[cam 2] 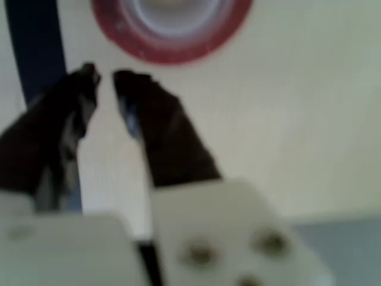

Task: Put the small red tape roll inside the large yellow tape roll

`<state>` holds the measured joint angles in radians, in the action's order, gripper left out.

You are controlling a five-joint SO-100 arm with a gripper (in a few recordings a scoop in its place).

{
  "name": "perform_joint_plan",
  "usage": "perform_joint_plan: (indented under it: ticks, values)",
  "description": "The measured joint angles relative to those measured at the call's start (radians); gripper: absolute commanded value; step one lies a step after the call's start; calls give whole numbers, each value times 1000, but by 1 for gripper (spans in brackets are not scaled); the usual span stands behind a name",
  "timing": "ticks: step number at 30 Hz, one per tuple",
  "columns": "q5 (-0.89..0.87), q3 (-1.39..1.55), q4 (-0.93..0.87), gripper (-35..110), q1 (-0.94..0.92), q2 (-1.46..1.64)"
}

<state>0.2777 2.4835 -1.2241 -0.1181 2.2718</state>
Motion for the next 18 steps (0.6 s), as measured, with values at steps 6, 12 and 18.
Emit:
perform_joint_plan:
  ticks: [6, 12, 18]
  values:
    - [18, -5, 34, 14, 72, -107]
    - [40, -28, 37, 19, 89, -112]
    - [55, -28, 31, 22, 92, -112]
